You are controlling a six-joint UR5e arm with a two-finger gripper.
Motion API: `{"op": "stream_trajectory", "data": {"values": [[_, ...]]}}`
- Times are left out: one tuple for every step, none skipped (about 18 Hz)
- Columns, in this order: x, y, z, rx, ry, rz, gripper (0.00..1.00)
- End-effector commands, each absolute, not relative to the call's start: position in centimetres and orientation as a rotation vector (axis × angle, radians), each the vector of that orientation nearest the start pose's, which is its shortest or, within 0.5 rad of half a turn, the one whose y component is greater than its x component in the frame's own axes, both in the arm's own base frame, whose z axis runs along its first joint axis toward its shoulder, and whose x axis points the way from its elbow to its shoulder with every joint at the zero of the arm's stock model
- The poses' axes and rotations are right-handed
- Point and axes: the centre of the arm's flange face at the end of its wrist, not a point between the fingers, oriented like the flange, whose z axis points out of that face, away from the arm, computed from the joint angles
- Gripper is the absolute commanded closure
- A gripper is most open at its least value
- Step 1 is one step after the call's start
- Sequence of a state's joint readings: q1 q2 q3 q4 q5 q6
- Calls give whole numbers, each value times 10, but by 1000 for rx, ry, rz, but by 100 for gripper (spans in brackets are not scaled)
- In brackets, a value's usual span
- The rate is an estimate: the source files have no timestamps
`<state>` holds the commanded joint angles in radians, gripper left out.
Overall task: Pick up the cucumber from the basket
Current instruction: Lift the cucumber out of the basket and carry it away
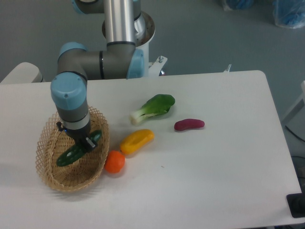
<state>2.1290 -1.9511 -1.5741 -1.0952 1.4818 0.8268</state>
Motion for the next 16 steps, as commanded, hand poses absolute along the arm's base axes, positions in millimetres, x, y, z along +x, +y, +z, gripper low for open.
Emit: {"op": "stream_trajectory", "data": {"values": [[-230, 609, 325, -2981, 382, -2, 96], [-244, 608, 327, -2981, 363, 8, 96], [-257, 608, 328, -2979, 361, 17, 96], [-271, 605, 330, -2977, 365, 28, 96], [-292, 599, 326, -2981, 370, 29, 96], [-314, 590, 322, -2988, 395, 22, 96], [-330, 583, 318, -2990, 444, 16, 95], [-344, 575, 315, -2990, 488, 15, 95], [-359, 566, 311, -2993, 516, 12, 95], [-373, 560, 307, -2994, 544, 14, 95], [-388, 553, 300, -2996, 566, 8, 95], [-402, 549, 296, -3002, 592, 16, 95], [-416, 545, 293, -3006, 614, 26, 95], [-428, 541, 294, -2999, 637, 37, 95], [-438, 541, 292, -2993, 662, 41, 95], [-448, 540, 290, -2987, 690, 45, 95]]}}
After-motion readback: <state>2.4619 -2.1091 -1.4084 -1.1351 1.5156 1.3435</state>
